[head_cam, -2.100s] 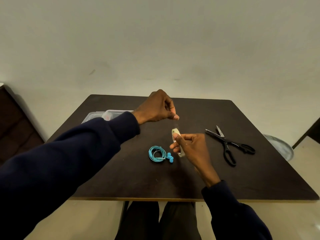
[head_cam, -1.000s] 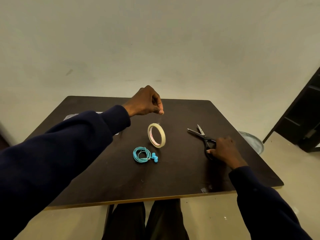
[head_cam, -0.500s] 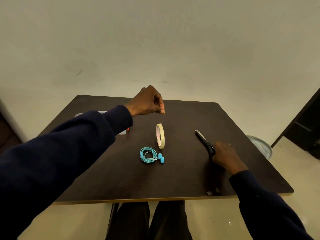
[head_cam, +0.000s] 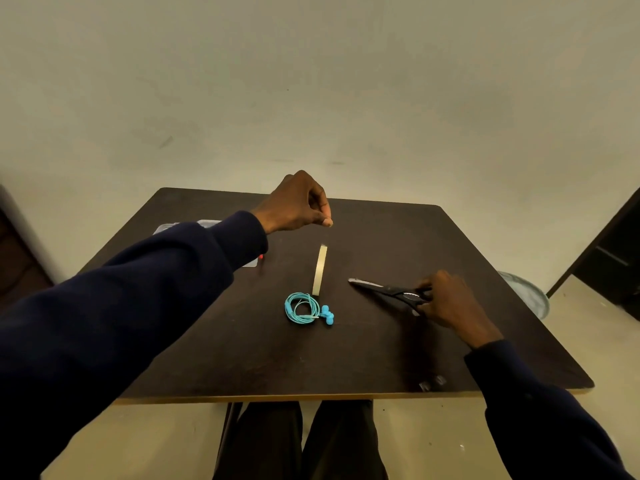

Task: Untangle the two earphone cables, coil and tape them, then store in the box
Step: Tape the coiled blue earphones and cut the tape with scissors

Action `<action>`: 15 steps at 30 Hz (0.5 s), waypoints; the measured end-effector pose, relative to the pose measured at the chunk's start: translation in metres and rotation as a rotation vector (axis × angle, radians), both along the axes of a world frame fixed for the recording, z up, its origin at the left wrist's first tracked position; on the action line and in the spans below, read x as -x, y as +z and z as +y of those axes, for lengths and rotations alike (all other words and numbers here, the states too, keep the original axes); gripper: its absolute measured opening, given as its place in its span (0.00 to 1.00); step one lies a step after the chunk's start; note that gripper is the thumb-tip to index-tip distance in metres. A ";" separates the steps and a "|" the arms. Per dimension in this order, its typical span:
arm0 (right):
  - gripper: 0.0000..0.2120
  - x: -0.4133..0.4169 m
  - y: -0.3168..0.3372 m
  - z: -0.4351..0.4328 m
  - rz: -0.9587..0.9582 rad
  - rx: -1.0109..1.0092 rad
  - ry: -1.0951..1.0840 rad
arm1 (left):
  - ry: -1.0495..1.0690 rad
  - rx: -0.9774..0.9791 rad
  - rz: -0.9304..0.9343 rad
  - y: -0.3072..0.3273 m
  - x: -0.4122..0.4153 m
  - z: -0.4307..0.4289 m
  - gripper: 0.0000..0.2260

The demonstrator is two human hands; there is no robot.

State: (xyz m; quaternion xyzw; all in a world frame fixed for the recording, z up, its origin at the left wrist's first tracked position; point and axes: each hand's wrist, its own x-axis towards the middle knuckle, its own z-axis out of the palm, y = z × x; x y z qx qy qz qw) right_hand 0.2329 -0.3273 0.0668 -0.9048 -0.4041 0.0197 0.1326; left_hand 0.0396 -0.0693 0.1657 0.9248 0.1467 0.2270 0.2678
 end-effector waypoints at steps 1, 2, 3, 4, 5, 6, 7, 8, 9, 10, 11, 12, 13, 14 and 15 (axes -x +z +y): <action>0.18 0.002 0.004 0.001 0.029 -0.033 0.001 | -0.001 0.001 -0.001 0.000 0.001 0.000 0.06; 0.19 0.004 0.010 0.001 0.057 -0.066 0.001 | -0.002 0.002 -0.002 -0.001 0.001 0.001 0.06; 0.20 0.005 0.017 0.002 0.084 -0.096 0.010 | -0.004 0.003 -0.003 -0.001 0.002 0.001 0.06; 0.21 0.006 0.025 0.002 0.108 -0.128 0.024 | -0.006 0.004 -0.004 -0.001 0.002 0.002 0.06; 0.21 0.008 0.033 0.002 0.129 -0.166 0.039 | -0.009 0.003 -0.004 -0.001 0.002 0.002 0.06; 0.23 0.009 0.041 0.002 0.144 -0.202 0.054 | -0.011 0.002 -0.006 -0.001 0.002 0.002 0.06; 0.25 0.010 0.049 0.002 0.162 -0.225 0.068 | -0.012 0.001 -0.008 -0.002 0.002 0.003 0.06; 0.27 0.010 0.054 0.002 0.180 -0.233 0.085 | -0.012 -0.002 -0.010 -0.001 0.002 0.003 0.06; 0.29 0.012 0.059 0.003 0.200 -0.227 0.103 | -0.013 -0.004 -0.011 -0.001 0.002 0.003 0.06; 0.30 0.013 0.062 0.005 0.221 -0.217 0.123 | -0.015 -0.006 -0.011 -0.001 0.003 0.003 0.06; 0.31 0.016 0.064 0.007 0.238 -0.204 0.139 | -0.018 -0.006 -0.012 -0.002 0.003 0.004 0.06; 0.32 0.018 0.066 0.008 0.246 -0.191 0.159 | -0.020 -0.007 -0.013 -0.002 0.003 0.004 0.06; 0.32 0.020 0.067 0.009 0.249 -0.174 0.179 | -0.020 -0.007 -0.015 -0.002 0.004 0.004 0.06; 0.32 0.022 0.068 0.010 0.250 -0.161 0.200 | -0.020 -0.005 -0.016 -0.002 0.004 0.004 0.06; 0.32 0.024 0.068 0.011 0.247 -0.153 0.213 | -0.021 -0.003 -0.017 -0.002 0.005 0.005 0.06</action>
